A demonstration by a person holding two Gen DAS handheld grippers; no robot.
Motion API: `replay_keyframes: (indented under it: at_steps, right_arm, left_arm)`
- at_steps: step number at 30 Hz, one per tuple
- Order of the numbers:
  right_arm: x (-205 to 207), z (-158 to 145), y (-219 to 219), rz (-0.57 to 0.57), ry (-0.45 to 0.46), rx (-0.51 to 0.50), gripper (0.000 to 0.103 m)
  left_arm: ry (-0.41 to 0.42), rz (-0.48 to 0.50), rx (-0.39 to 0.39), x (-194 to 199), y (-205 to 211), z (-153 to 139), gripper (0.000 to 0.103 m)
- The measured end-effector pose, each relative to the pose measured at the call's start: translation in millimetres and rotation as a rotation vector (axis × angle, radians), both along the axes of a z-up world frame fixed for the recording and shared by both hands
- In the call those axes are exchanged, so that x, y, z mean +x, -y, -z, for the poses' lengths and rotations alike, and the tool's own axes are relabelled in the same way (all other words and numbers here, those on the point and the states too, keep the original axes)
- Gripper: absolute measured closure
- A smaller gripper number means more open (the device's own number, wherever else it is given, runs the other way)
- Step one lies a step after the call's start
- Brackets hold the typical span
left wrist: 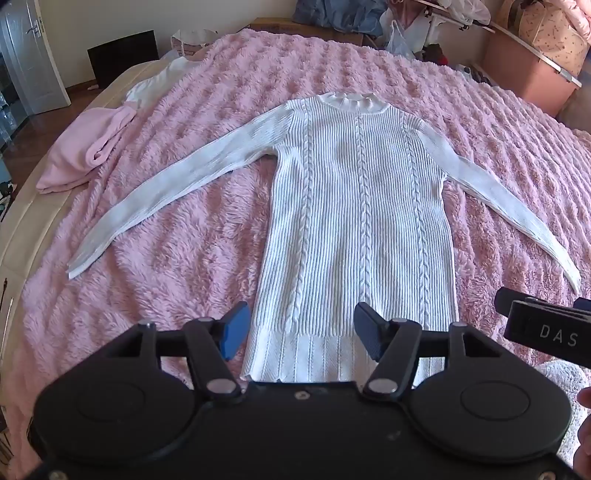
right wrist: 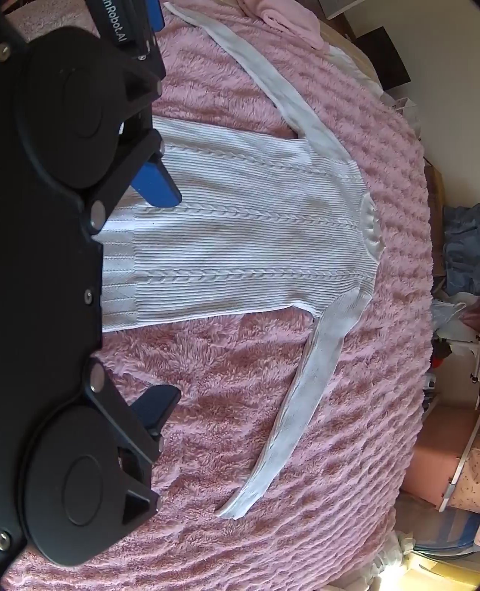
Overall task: Fold small clothes
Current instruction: 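Move the right tool toward the sweater's sleeve cuff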
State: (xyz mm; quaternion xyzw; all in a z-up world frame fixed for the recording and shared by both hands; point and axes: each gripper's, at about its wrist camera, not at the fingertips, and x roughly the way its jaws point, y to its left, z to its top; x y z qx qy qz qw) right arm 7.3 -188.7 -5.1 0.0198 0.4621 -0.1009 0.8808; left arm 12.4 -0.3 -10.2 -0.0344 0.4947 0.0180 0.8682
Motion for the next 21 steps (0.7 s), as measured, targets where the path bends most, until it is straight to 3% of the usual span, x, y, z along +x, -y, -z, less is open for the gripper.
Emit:
replay_keyframes:
  at_steps: [7, 12, 18, 21]
  right_arm:
    - [2, -2, 10, 0.049, 0.049, -0.051, 0.0]
    - [8, -2, 21, 0.103, 0.125, -0.089, 0.0]
    - [0, -9, 49, 0.127, 0.399, -0.076, 0.0]
    - [2, -5, 67, 0.116, 0.483, -0.041, 0.0]
  left_arm:
    - [0.001, 0.002, -0.041, 10, 2, 7, 0.037]
    - [0.063, 0.071, -0.075, 22, 15, 5, 0.037]
    - [0.154, 0.166, -0.126, 54, 41, -2, 0.037]
    - [0.184, 0.207, -0.137, 80, 58, 0, 0.037]
